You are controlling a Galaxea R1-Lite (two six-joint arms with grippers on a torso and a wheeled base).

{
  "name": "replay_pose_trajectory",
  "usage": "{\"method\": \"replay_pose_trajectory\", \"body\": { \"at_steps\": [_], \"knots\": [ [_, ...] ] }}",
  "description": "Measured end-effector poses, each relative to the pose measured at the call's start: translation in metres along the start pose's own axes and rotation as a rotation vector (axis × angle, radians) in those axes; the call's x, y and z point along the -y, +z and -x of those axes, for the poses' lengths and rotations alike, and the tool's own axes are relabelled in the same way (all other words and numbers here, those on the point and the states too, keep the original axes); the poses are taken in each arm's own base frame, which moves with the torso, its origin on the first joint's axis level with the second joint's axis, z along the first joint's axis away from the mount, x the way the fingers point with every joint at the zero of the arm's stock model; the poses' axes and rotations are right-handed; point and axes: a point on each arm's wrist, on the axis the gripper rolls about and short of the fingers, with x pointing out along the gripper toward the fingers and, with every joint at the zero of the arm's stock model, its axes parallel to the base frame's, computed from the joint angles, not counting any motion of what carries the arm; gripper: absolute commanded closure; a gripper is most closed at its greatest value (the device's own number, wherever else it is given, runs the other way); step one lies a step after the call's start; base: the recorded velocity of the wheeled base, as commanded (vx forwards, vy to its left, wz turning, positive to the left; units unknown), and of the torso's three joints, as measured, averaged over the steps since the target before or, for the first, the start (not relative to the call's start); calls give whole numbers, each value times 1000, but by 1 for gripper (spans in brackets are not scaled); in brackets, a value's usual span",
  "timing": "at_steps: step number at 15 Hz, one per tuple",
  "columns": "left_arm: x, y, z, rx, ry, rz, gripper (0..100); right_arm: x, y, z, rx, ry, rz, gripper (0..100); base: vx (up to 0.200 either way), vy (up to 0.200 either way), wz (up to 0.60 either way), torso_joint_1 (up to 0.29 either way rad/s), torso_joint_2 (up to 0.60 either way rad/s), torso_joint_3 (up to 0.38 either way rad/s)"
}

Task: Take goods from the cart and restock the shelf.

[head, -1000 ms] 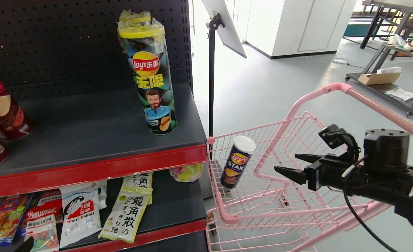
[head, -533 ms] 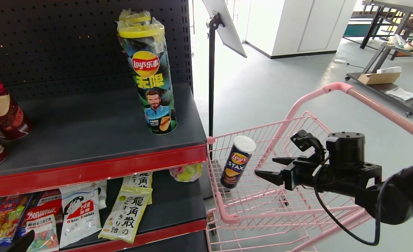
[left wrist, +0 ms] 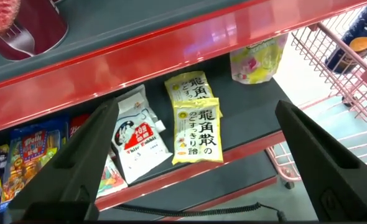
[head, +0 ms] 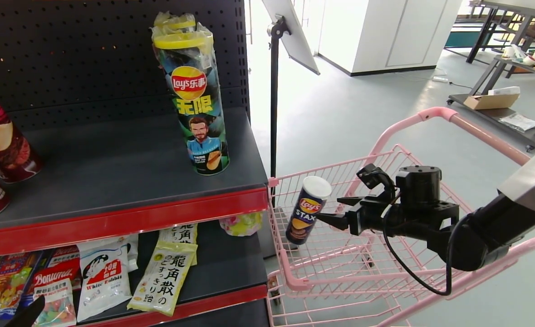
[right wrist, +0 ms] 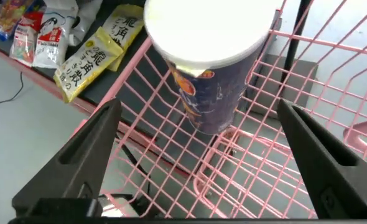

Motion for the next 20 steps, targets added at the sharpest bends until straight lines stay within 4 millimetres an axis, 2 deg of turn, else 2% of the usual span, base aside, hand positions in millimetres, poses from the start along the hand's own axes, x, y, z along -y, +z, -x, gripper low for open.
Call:
{"method": "replay_pose_trajectory", "body": {
  "at_steps": [6,15,20],
  "knots": [
    [-1,3,0,7,16,-2,0,6,1,-24,26,17,20,0,0,0,0,0,0,0],
    [-1,5,-2,-3,24,-4,0,-2,-8,-64,42,70,44,0,0,0,0,0,0,0],
    [-1,5,-2,-7,25,-4,0,3,-15,-75,35,68,6,0,0,0,0,0,0,0]
  ]
}}
